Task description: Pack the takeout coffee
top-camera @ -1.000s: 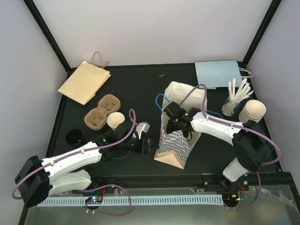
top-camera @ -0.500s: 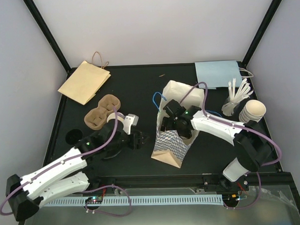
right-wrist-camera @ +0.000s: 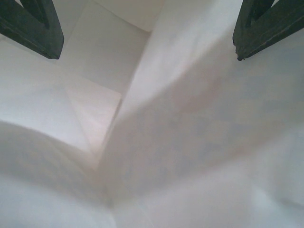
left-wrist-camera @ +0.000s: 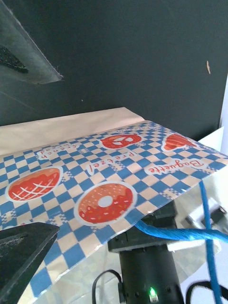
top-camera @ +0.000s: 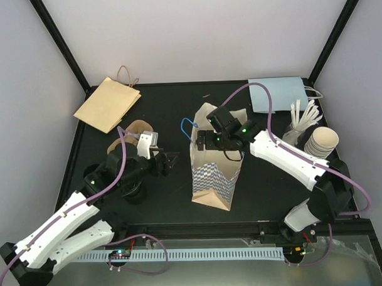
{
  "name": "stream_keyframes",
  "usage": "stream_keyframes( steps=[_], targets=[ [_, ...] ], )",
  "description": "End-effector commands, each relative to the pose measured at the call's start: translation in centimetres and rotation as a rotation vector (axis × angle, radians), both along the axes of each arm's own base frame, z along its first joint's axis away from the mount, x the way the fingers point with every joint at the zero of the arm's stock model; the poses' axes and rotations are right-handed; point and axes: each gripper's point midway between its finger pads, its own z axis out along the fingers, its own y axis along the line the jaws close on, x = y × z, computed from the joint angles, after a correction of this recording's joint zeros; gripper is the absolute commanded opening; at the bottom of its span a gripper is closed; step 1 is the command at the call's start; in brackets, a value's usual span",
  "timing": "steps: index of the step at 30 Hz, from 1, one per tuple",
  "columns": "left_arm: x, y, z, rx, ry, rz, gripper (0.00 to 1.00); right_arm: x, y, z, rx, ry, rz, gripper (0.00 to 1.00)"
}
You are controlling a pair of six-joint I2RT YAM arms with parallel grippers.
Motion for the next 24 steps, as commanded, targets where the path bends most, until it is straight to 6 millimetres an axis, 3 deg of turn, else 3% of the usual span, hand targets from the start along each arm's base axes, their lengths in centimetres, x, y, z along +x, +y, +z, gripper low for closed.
stream_keyframes(
  steps=[1, 8, 10, 16, 20, 24],
  targets=[
    [0.2, -1.5, 2.7, -0.028, -0.03, -0.086, 0.84, 0.9, 0.7, 5.7, 0.04, -0.149, 0.093, 1.0],
    [1.3, -4.0, 5.6, -0.034, -0.033, -0.165, 0.91, 0.6, -0.7, 11.6, 0.021, -0.253, 0.115, 1.0],
    [1.7, -4.6, 5.5, -0.022, 0.002, -0.168, 0.92, 0.4, -1.1, 13.6, 0.031, -0.288, 0.115, 1.0],
    [3.0, -5.8, 2.7, 0.082, 0.13, -0.167, 0.88, -0.3, -2.2, 18.3, 0.072, -0.397, 0.119, 1.0],
    [4.2, -5.9, 1.7, 0.148, 0.16, -0.139, 0.83, -0.5, -3.5, 20.2, 0.06, -0.457, 0.101, 1.0],
    [4.3, -6.9, 2.4, 0.137, 0.164, -0.164, 0.81, -0.5, -5.5, 21.4, -0.001, -0.514, 0.055, 1.0]
  ],
)
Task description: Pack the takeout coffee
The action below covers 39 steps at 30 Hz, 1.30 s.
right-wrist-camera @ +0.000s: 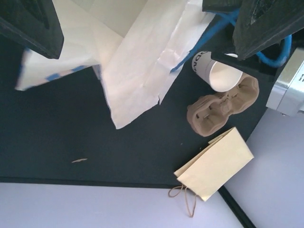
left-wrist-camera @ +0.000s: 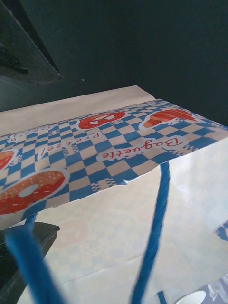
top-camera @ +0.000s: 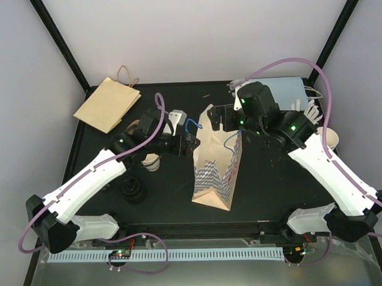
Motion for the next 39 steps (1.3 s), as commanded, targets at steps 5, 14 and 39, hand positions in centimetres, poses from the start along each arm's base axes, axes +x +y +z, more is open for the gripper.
stream_keyframes(
  steps=[5, 14, 39],
  targets=[
    [0.6, -0.5, 1.5, 0.105, -0.021, 0.021, 0.73, 0.2, -5.9, 2.4, -0.13, -0.13, -0.195, 1.0],
    [1.9, -1.0, 1.0, 0.255, -0.032, 0.024, 0.22, -0.4, -10.5, 1.3, -0.212, -0.172, -0.37, 1.0],
    [13.3, -0.3, 6.3, -0.041, -0.044, 0.174, 0.79, -1.5, -17.2, -3.3, -0.279, -0.077, -0.51, 1.0]
  ],
)
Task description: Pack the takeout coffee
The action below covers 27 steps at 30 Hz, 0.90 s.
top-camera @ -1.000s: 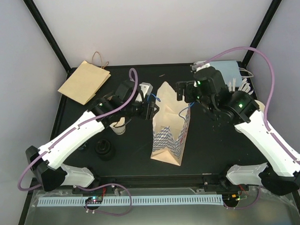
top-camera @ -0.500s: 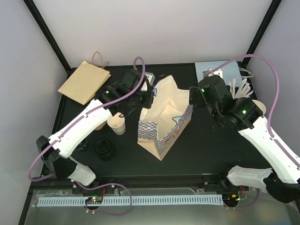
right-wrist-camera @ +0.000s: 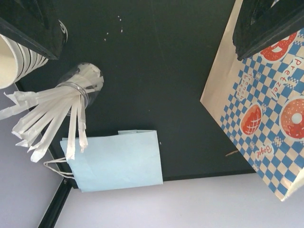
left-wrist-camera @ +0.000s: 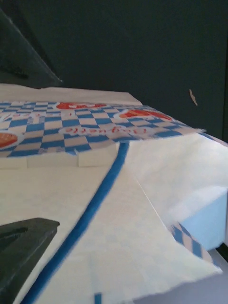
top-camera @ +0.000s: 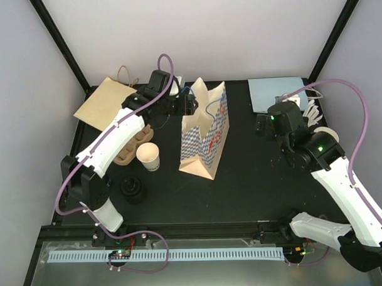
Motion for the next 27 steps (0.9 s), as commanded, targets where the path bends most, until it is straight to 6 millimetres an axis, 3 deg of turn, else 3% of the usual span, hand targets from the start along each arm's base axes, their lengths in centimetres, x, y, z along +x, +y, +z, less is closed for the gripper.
stream_keyframes(
  steps=[1, 5, 6, 7, 11, 14, 19, 22, 27],
  targets=[
    [-1.6, -0.2, 6.3, -0.116, -0.083, -0.049, 0.81, -0.6, -0.3, -0.2, 0.021, -0.01, 0.008, 1.0],
    [-5.4, 3.5, 9.6, -0.077, -0.189, -0.02, 0.89, -1.0, 0.0, -0.1, 0.062, -0.04, 0.036, 1.0],
    [-6.0, 4.3, 9.5, -0.07, -0.201, -0.008, 0.9, -1.1, 0.1, -0.1, 0.07, -0.045, 0.046, 1.0],
    [-7.6, 5.7, 11.0, -0.091, -0.252, 0.002, 0.92, -1.2, 0.2, -0.1, 0.078, -0.048, 0.053, 1.0],
    [-10.6, 10.9, 11.0, -0.083, -0.293, 0.089, 0.99, -1.5, 1.2, -0.6, 0.101, -0.052, 0.118, 1.0],
    [-11.1, 14.9, 7.9, 0.011, -0.242, 0.171, 0.99, -1.8, 2.3, -0.9, 0.124, -0.063, 0.196, 1.0],
    [-9.9, 20.6, 1.2, 0.159, -0.089, 0.308, 0.93, -2.8, 3.6, -0.6, 0.2, -0.119, 0.292, 1.0],
    [-8.6, 20.7, -1.7, 0.183, -0.045, 0.287, 0.89, -3.4, 4.4, -1.0, 0.238, -0.124, 0.337, 1.0],
    [-5.1, 18.2, -4.0, 0.121, 0.001, 0.193, 0.85, -4.1, 6.1, -3.2, 0.302, -0.079, 0.42, 1.0]
  ],
)
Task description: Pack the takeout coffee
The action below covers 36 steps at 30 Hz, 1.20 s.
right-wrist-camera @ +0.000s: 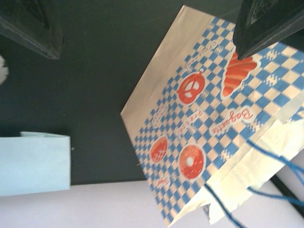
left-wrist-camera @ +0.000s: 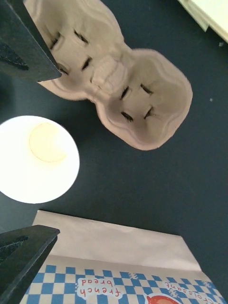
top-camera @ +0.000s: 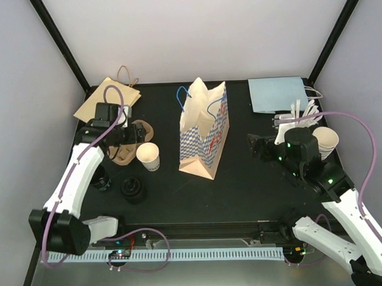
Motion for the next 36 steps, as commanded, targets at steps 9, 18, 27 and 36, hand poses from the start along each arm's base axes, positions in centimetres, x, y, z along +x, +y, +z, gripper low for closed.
stream_keyframes(
  steps=[9, 18, 27, 36],
  targets=[
    [7.9, -3.3, -4.7, 0.063, 0.14, -0.042, 0.77, -0.9, 2.6, -3.3, 0.099, 0.058, 0.12, 1.0],
    [10.1, -3.0, -8.6, 0.124, 0.235, -0.014, 0.68, -1.3, 2.7, -4.2, 0.129, 0.072, 0.12, 1.0],
    [11.7, -3.6, -11.0, 0.131, 0.286, -0.013, 0.55, -0.5, 3.5, -4.1, 0.124, 0.079, 0.141, 1.0],
    [12.3, -2.5, -12.6, 0.199, 0.321, 0.024, 0.43, 0.1, 4.1, -4.3, 0.108, 0.096, 0.151, 1.0]
  ],
)
